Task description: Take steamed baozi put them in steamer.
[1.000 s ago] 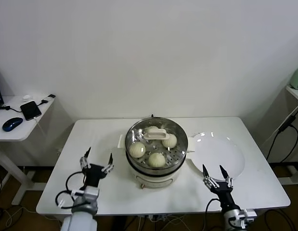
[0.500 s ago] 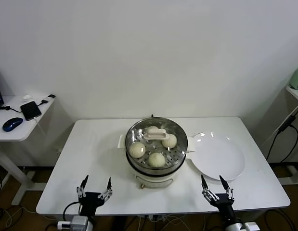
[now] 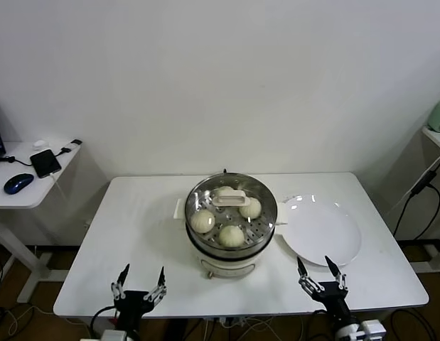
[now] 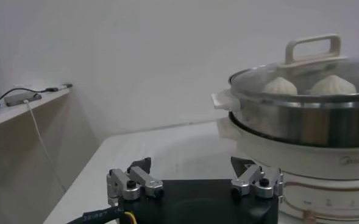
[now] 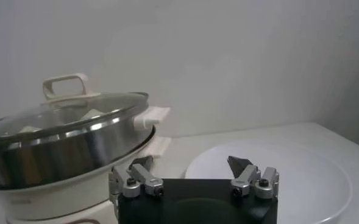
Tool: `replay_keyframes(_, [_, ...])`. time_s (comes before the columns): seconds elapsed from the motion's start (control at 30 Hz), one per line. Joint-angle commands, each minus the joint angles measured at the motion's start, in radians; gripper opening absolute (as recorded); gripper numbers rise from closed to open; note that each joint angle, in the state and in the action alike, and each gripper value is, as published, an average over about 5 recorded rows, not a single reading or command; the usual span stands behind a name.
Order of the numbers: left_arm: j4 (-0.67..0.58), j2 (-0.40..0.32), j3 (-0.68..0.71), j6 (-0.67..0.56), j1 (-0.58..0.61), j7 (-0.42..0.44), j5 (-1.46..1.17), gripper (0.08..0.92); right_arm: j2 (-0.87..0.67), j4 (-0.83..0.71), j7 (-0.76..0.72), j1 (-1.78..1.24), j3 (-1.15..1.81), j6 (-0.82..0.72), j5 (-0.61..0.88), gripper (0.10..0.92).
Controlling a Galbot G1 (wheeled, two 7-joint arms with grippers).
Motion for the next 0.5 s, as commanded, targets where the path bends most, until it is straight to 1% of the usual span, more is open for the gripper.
replay_keyframes(0.03, [-0.029,-0.007,0.001,-0.012,0.035,0.0,-0.002,0.823,-0.008,0.029,0.015,-0.002,0.0,-0.059,-0.018,0.823])
replay_keyframes(0.2, [-0.044,-0.002,0.002,-0.022,0.055,0.0,-0.002,0.823,-0.003,0.029,0.007,-0.01,-0.003,-0.037,-0.047,0.823])
replay_keyframes(0.5, [-0.042,0.003,0.005,-0.011,0.048,0.008,-0.002,0.823,0.0,0.028,-0.005,-0.023,-0.007,-0.03,-0.037,0.823])
